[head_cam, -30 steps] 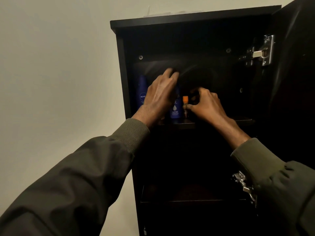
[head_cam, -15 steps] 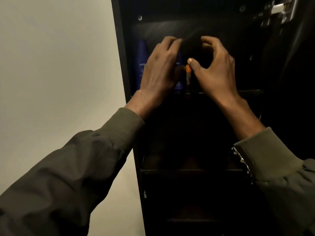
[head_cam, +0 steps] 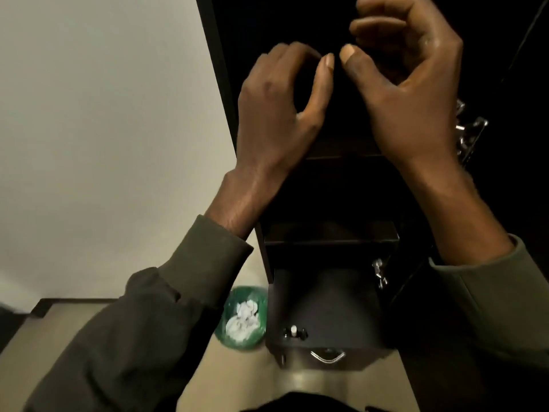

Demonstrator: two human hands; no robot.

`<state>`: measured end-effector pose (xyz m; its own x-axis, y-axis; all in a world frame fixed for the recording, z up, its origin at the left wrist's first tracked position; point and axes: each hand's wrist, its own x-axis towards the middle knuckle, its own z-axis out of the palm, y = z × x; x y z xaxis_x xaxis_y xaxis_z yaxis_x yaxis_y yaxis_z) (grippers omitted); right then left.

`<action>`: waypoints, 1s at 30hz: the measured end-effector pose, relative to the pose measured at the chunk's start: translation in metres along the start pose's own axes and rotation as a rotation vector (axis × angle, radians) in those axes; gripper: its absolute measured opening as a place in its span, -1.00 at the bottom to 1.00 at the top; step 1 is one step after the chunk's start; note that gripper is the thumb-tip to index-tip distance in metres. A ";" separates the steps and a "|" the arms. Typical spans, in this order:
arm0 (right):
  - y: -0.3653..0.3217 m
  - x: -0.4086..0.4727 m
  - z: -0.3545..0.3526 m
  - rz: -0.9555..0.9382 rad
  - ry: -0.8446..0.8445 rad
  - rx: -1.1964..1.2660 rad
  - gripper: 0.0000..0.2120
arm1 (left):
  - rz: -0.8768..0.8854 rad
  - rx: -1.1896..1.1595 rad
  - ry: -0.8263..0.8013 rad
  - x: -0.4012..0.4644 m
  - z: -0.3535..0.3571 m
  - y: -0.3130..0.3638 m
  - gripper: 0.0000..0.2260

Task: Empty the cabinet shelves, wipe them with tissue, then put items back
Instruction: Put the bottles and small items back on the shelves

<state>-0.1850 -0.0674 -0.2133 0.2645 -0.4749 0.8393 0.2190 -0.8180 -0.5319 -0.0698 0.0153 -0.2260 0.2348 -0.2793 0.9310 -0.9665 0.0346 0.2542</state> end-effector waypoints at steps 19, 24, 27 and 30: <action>0.162 -0.314 0.015 0.926 -0.473 0.024 -0.73 | -0.875 0.178 -0.658 -0.348 -0.001 -0.072 -0.70; 0.185 -0.369 0.025 0.988 -0.784 -0.130 -0.71 | -0.968 0.179 -1.053 -0.409 0.003 -0.092 -0.86; 0.192 -0.389 0.032 0.980 -1.031 -0.241 -0.60 | -0.905 0.110 -1.260 -0.431 0.003 -0.098 -0.63; 0.200 -0.402 0.042 0.945 -1.174 -0.312 -0.51 | -0.861 0.064 -1.324 -0.445 0.010 -0.105 -0.64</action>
<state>-0.2082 -0.0266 -0.6620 0.7888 -0.4500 -0.4186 -0.6089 -0.4792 -0.6321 -0.0742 0.1269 -0.6696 0.4738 -0.8002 -0.3678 -0.6072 -0.5993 0.5216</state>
